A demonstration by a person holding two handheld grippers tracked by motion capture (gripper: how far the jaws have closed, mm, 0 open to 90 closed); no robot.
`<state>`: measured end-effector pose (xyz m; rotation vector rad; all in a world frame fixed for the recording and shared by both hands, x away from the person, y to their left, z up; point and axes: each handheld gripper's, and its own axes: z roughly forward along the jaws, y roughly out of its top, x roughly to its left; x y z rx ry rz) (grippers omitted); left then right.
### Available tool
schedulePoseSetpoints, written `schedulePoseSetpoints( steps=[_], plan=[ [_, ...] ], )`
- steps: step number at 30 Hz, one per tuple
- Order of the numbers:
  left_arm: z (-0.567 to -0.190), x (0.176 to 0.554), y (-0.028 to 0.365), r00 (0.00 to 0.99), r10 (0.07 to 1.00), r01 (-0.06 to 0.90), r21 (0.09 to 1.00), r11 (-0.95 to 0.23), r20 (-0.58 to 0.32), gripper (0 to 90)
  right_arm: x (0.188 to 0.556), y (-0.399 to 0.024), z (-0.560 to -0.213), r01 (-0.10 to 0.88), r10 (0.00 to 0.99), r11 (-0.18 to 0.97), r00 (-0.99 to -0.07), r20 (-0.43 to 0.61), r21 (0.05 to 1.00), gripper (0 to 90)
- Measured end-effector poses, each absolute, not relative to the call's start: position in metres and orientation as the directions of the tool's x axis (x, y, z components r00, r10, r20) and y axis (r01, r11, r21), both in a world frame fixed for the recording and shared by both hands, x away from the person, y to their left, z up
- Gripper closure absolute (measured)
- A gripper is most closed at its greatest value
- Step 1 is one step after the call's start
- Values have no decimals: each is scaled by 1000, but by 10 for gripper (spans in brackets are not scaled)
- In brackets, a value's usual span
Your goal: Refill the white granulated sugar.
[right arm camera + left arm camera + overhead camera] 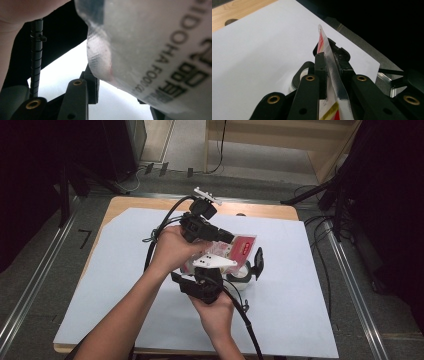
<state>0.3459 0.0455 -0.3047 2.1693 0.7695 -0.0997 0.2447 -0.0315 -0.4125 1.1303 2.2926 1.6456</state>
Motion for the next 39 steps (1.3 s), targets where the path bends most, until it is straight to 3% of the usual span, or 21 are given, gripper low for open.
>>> schedulePoseSetpoints(
  steps=[27, 39],
  plan=[
    [-314, 336, 54, 814, 502, 542, 695, -472, -293, 837, 244, -25, -426, 490, 624, 165, -724, 295, 856, 635],
    [-318, 332, 70, 814, 498, 553, 658, -511, -297, 836, 239, -17, -440, 478, 614, 203, -742, 270, 854, 584]
  ],
)
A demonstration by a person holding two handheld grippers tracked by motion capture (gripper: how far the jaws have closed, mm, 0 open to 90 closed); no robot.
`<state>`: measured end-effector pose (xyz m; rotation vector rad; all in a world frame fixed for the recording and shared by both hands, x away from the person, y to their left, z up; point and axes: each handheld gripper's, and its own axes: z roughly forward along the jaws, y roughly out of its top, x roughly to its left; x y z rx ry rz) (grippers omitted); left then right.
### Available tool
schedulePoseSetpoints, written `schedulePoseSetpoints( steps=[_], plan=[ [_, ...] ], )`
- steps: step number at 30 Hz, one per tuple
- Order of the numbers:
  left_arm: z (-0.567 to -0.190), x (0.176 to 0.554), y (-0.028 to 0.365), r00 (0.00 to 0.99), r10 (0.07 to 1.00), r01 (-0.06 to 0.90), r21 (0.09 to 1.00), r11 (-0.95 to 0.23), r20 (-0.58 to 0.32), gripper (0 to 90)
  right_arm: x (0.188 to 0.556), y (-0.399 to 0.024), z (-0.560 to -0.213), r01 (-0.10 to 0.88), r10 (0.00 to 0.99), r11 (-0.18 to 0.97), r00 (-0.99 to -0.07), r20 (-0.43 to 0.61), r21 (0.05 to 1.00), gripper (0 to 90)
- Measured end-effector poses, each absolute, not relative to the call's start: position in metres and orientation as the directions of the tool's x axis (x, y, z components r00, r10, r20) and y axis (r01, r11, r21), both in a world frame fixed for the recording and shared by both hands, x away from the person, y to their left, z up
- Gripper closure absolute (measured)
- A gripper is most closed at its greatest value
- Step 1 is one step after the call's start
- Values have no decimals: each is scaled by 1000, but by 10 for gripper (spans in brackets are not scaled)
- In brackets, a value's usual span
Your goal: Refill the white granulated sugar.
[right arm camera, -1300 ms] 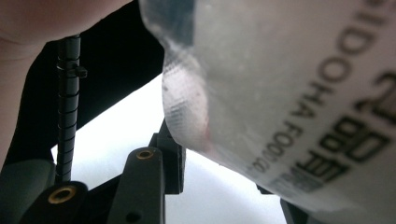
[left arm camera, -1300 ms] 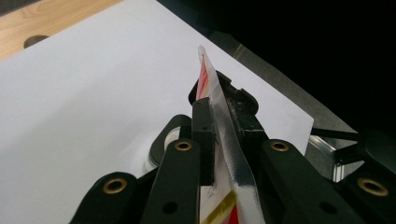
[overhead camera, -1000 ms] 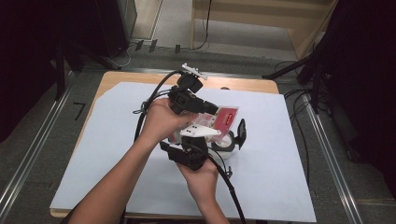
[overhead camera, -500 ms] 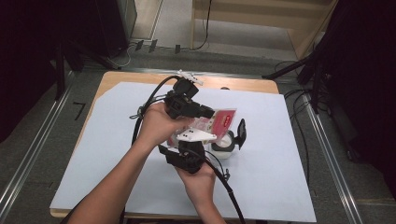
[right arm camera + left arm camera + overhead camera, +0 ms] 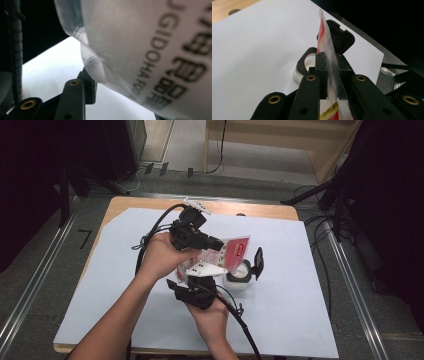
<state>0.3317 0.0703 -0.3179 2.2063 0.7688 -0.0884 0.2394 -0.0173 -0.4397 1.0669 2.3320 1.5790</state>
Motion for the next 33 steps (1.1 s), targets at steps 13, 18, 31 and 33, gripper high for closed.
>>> schedulePoseSetpoints(
  steps=[13, 18, 31, 33],
  plan=[
    [-319, 328, 79, 815, 486, 567, 603, -561, -314, 825, 235, -12, -454, 463, 589, 228, -766, 257, 857, 532],
    [-321, 329, 81, 817, 482, 568, 585, -579, -316, 824, 234, -12, -460, 462, 578, 232, -773, 261, 856, 524],
    [-332, 332, 79, 816, 464, 575, 565, -592, -344, 800, 233, -15, -474, 485, 565, 231, -773, 289, 843, 537],
    [-336, 333, 78, 820, 453, 570, 564, -598, -349, 799, 233, -15, -477, 487, 568, 242, -772, 284, 839, 540]
  ],
)
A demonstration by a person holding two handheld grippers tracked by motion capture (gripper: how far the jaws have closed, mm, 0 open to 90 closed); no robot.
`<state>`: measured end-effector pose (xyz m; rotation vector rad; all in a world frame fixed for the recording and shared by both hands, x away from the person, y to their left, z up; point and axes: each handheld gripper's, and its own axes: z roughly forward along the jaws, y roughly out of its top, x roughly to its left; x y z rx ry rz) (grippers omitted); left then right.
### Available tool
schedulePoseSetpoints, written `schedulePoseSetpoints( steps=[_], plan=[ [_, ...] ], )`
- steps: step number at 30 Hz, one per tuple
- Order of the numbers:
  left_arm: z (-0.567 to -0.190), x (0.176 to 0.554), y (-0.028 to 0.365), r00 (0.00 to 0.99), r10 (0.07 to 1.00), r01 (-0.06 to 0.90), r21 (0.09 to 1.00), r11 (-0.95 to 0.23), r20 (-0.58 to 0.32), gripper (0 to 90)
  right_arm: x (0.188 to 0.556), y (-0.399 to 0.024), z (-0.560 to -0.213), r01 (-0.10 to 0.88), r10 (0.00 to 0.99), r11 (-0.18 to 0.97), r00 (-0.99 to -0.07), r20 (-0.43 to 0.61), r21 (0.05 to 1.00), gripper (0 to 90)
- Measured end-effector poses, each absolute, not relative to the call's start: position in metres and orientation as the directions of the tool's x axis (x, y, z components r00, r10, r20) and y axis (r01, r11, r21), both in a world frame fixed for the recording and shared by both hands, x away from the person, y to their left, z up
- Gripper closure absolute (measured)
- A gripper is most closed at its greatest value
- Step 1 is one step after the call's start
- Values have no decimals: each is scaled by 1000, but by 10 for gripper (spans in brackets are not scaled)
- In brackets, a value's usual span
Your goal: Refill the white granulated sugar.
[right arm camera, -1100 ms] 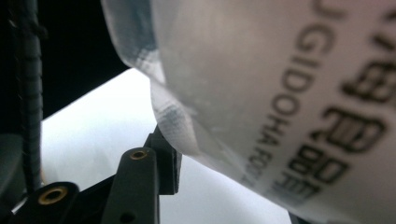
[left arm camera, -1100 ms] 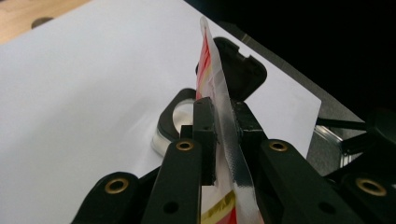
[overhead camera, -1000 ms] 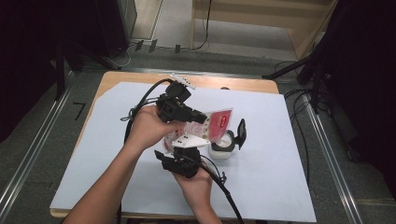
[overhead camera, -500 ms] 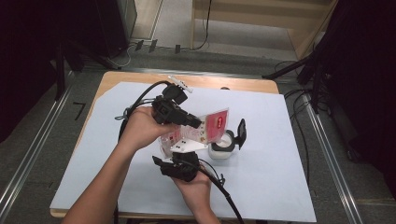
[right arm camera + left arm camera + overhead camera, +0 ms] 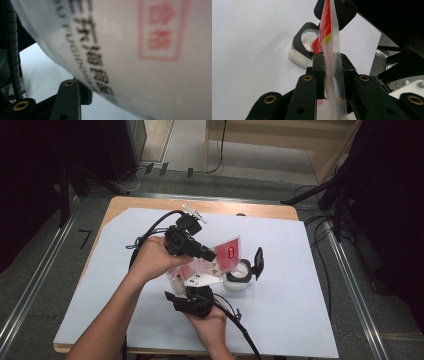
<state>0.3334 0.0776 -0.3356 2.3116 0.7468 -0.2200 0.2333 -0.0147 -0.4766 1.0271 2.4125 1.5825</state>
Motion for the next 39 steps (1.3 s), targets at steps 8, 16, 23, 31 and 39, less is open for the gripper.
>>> schedulePoseSetpoints(
  steps=[8, 16, 23, 31, 39],
  plan=[
    [-344, 334, 71, 824, 453, 565, 546, -619, -340, 800, 232, -14, -486, 490, 582, 264, -768, 268, 830, 536],
    [-349, 332, 69, 824, 459, 566, 530, -631, -333, 833, 233, -14, -490, 494, 581, 267, -767, 270, 828, 535],
    [-340, 329, 81, 826, 453, 561, 565, -605, -335, 868, 235, -18, -489, 497, 593, 248, -757, 275, 832, 537],
    [-332, 327, 104, 817, 453, 572, 600, -559, -358, 871, 237, -25, -486, 487, 615, 220, -742, 267, 845, 534],
    [-333, 318, 131, 825, 443, 553, 660, -509, -350, 871, 242, -33, -489, 491, 639, 213, -724, 260, 845, 527]
  ],
)
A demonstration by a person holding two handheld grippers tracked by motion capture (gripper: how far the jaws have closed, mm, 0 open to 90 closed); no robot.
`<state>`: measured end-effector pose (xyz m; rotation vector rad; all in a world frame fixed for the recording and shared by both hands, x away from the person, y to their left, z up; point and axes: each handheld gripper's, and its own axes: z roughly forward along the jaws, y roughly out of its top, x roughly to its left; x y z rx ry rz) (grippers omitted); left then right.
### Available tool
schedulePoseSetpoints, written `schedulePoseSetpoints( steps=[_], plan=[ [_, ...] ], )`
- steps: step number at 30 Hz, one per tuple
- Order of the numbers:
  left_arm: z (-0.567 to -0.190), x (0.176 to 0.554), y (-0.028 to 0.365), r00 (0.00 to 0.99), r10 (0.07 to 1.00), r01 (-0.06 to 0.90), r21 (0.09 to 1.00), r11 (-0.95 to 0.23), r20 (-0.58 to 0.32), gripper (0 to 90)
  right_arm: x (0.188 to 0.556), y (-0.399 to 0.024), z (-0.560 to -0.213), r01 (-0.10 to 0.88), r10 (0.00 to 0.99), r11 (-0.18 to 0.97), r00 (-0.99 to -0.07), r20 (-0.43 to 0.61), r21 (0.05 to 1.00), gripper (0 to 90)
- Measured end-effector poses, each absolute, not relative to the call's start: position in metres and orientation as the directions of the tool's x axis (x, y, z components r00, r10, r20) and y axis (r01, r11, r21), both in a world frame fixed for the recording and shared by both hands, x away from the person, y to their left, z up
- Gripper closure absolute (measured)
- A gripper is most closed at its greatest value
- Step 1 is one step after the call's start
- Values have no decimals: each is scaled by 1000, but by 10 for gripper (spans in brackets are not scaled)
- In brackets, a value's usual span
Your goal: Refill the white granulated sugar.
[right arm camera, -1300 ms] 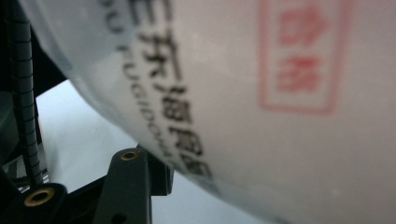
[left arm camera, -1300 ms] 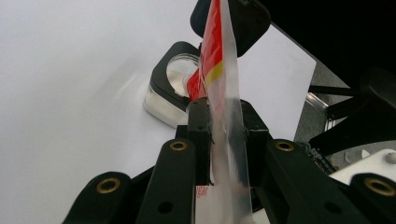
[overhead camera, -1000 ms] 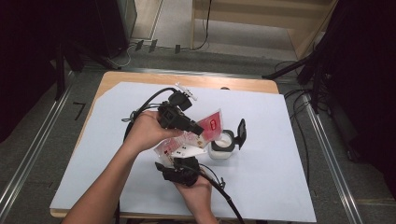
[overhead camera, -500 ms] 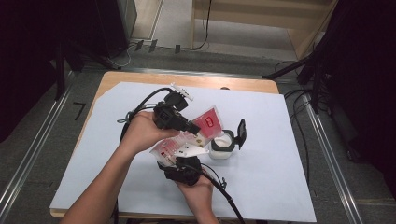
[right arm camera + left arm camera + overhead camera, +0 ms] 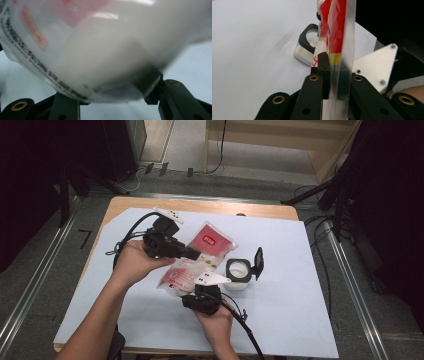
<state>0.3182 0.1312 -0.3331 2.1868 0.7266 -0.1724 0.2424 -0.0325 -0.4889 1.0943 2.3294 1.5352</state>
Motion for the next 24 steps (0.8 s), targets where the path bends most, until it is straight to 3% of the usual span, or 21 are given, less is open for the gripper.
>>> schedulePoseSetpoints(
  steps=[8, 15, 19, 24],
  plan=[
    [-333, 316, 152, 820, 448, 558, 673, -486, -357, 880, 252, -43, -494, 562, 645, 138, -676, 357, 815, 547],
    [-333, 318, 157, 825, 438, 548, 697, -462, -357, 895, 256, -51, -489, 576, 674, 148, -654, 344, 804, 555],
    [-331, 319, 161, 817, 453, 551, 715, -430, -357, 900, 257, -50, -480, 542, 659, 213, -694, 291, 813, 553],
    [-326, 319, 168, 807, 462, 555, 738, -383, -367, 900, 260, -53, -473, 538, 616, 250, -730, 296, 805, 558]
  ],
)
